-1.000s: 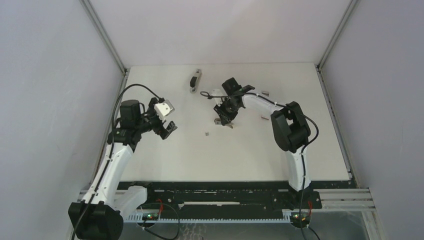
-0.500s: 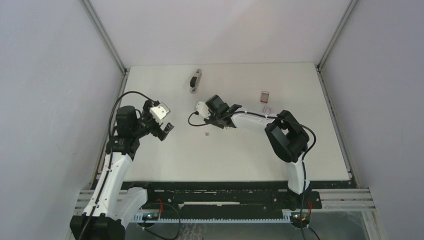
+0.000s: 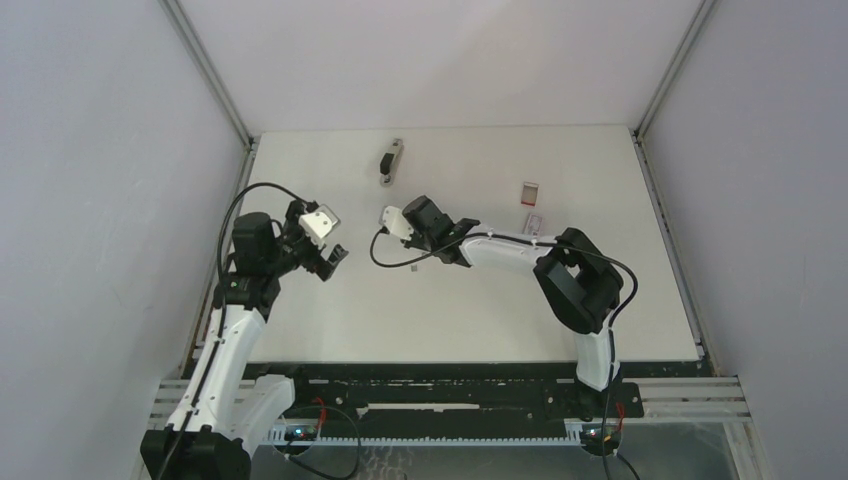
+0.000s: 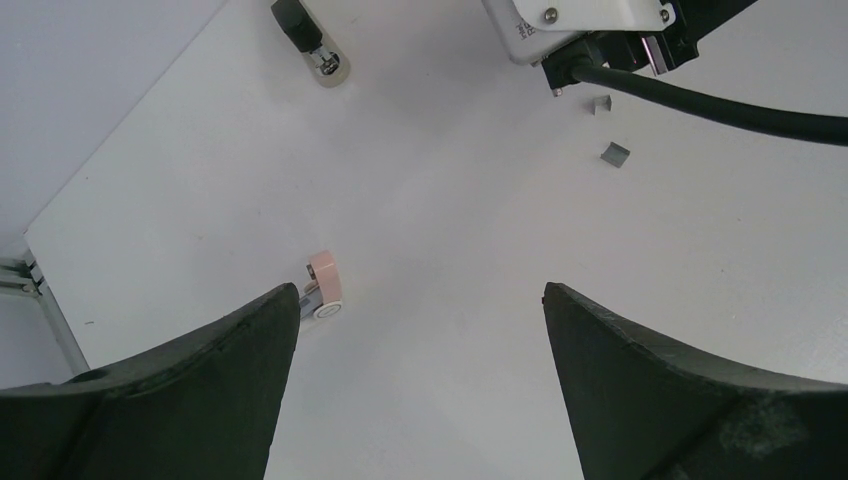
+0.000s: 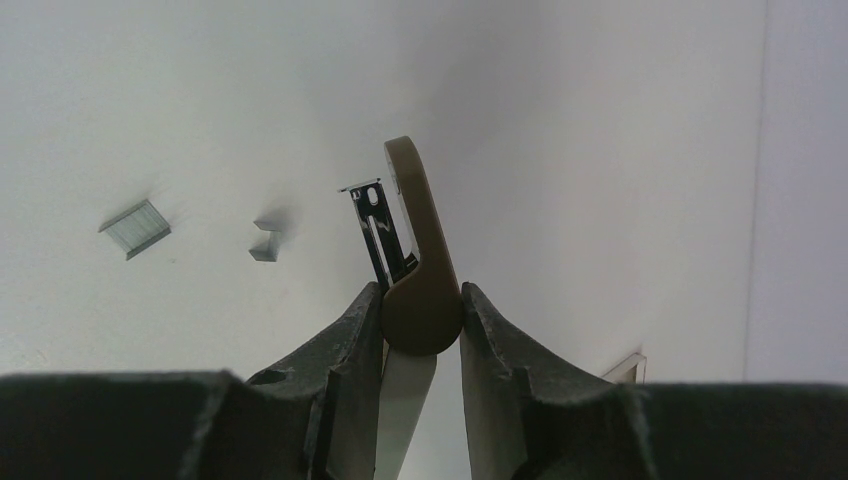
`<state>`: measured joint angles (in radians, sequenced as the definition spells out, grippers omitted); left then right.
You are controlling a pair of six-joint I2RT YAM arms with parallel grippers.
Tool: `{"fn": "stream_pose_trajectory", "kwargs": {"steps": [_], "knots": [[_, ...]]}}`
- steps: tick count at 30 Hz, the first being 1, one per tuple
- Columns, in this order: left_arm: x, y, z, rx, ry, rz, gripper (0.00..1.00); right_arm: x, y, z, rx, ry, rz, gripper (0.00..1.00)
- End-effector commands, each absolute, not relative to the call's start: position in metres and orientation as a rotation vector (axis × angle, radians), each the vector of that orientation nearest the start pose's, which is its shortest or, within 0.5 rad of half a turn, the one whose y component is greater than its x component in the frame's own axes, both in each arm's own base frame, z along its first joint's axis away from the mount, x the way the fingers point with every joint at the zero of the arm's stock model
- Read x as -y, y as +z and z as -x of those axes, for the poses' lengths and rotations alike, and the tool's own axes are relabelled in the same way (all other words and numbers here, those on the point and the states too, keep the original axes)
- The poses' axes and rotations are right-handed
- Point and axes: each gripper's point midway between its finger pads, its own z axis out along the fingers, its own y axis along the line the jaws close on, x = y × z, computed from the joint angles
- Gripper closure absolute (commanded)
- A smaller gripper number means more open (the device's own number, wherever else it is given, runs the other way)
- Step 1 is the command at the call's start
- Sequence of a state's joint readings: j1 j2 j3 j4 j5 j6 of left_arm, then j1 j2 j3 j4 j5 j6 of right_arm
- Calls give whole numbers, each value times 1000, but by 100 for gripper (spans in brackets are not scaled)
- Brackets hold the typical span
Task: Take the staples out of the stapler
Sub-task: Unload the staple at the center of the board.
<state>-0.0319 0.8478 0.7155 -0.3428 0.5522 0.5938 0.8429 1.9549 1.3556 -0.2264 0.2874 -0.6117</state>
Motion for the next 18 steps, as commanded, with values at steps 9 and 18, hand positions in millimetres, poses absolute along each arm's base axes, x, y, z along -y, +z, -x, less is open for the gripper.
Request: {"fn": "stream_pose_trajectory", "kwargs": {"steps": [9, 18], "knots": [[99, 200, -280, -1673, -312, -998, 4, -334, 115, -369, -1992, 215, 1347, 85], [114, 207, -272, -1538, -323, -1140, 0, -345, 144, -324, -2127, 816, 1317, 84]]}}
